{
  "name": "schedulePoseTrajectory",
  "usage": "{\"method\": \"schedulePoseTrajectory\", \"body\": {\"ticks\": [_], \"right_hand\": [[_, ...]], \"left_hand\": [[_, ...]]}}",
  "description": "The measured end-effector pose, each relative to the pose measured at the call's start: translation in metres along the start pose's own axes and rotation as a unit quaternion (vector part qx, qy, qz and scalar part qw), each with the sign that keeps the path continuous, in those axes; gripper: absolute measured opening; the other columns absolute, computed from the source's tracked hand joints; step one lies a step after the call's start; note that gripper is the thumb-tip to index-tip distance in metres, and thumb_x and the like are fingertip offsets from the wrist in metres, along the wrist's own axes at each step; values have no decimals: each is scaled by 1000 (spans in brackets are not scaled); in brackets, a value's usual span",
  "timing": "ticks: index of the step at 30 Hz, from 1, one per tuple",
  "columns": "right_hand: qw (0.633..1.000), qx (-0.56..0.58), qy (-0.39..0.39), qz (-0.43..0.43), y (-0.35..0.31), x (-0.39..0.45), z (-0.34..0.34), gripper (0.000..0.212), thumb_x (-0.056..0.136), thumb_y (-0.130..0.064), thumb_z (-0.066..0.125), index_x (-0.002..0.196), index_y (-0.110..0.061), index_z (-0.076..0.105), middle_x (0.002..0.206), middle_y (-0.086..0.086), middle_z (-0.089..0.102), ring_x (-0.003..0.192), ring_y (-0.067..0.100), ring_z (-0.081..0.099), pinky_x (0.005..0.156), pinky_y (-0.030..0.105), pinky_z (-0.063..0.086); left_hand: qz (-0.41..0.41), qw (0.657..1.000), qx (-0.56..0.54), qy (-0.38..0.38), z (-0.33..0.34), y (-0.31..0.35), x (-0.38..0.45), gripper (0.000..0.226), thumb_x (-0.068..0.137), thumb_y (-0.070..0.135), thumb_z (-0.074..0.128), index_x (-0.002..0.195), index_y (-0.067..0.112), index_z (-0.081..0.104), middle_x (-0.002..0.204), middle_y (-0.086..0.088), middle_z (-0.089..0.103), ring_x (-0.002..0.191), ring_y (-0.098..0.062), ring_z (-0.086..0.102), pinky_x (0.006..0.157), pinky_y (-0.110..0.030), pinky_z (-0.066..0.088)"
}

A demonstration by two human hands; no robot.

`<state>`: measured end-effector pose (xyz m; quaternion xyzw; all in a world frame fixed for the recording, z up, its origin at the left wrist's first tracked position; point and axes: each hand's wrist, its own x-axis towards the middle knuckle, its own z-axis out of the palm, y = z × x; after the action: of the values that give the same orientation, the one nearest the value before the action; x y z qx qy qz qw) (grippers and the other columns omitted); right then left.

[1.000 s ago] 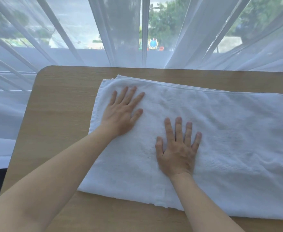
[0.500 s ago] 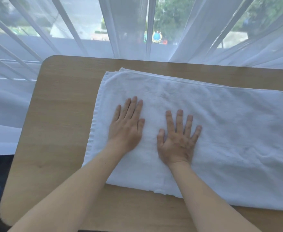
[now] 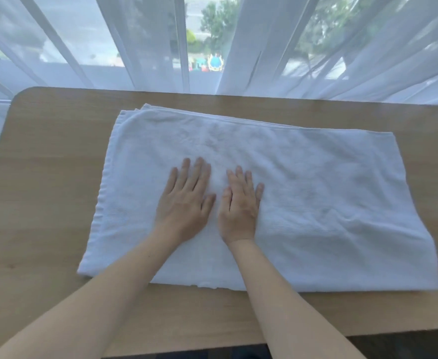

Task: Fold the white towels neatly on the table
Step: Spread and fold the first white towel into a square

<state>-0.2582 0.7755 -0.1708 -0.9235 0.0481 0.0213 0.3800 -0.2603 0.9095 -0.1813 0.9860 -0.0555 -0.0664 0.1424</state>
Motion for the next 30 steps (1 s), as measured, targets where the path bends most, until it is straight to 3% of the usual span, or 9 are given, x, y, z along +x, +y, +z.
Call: {"method": "schedulePoseTrajectory", "body": {"ticks": [2, 3, 6, 10, 17, 22, 24, 27, 30], "right_hand": [[996, 84, 18, 14, 6, -2, -16, 45, 103, -19, 32, 145, -15, 49, 160, 2, 34, 151, 10, 22, 126, 34, 2], [997, 72, 27, 8, 12, -3, -27, 47, 103, -21, 30, 145, -14, 49, 160, 1, 34, 150, 10, 23, 126, 33, 5], [997, -52, 60, 6, 50, -5, -60, 46, 104, -20, 32, 147, -12, 47, 160, 4, 34, 151, 18, 23, 125, 39, 7], [975, -197, 74, 74, 107, -6, -103, 52, 104, -24, 40, 154, -14, 35, 163, 6, 28, 153, 23, 17, 125, 43, 3], [962, -260, 32, 71, 152, -17, -127, 55, 107, -35, 29, 159, -32, 13, 167, -2, 2, 155, 16, -3, 125, 40, -4], [964, -255, 71, 30, 167, 2, -152, 49, 101, -29, 39, 150, -25, 44, 160, 5, 35, 148, 22, 28, 118, 44, 28], [959, -271, 81, -1, 184, 8, -165, 48, 101, -28, 42, 148, -25, 48, 160, 5, 35, 149, 23, 28, 120, 46, 24], [962, -266, 61, -15, 201, 9, -175, 50, 104, -34, 33, 153, -27, 39, 164, -1, 25, 153, 17, 16, 124, 46, 15], [963, -258, 78, -10, 210, 18, -184, 51, 103, -31, 33, 152, -22, 40, 161, -1, 32, 150, 14, 26, 120, 40, 24]], "left_hand": [[67, 997, 19, -19, 16, 35, -8, 65, 101, 43, 21, 159, 16, 19, 167, -7, 11, 155, -31, 3, 125, -49, 6], [92, 995, 22, -24, 22, 51, -9, 64, 101, 42, 23, 159, 14, 21, 167, -8, 13, 154, -32, 4, 124, -51, 10], [139, 990, 22, -26, 34, 92, -3, 61, 102, 39, 21, 157, 11, 27, 165, -7, 18, 153, -32, 9, 123, -52, 15], [139, 989, 26, -35, 46, 133, 17, 63, 104, 45, 15, 159, 15, 19, 167, -4, 8, 155, -28, 3, 125, -47, 4], [170, 984, 42, -40, 67, 192, 46, 64, 104, 40, 9, 159, 10, 8, 168, -9, -1, 155, -26, -5, 125, -49, 5], [140, 989, 26, -33, 68, 215, 77, 63, 101, 44, 14, 160, 24, 9, 168, -4, 4, 155, -26, -1, 124, -52, 3], [122, 992, 29, -29, 71, 226, 91, 62, 101, 49, 13, 159, 29, 3, 168, -1, 0, 155, -27, -4, 123, -52, -4], [103, 994, 41, -25, 75, 240, 110, 64, 100, 54, 12, 159, 32, 2, 168, 2, -2, 154, -29, -8, 121, -55, -10], [93, 994, 53, -17, 79, 249, 125, 64, 100, 55, 12, 160, 33, 5, 169, 3, 0, 154, -29, -9, 121, -57, -9]]}}
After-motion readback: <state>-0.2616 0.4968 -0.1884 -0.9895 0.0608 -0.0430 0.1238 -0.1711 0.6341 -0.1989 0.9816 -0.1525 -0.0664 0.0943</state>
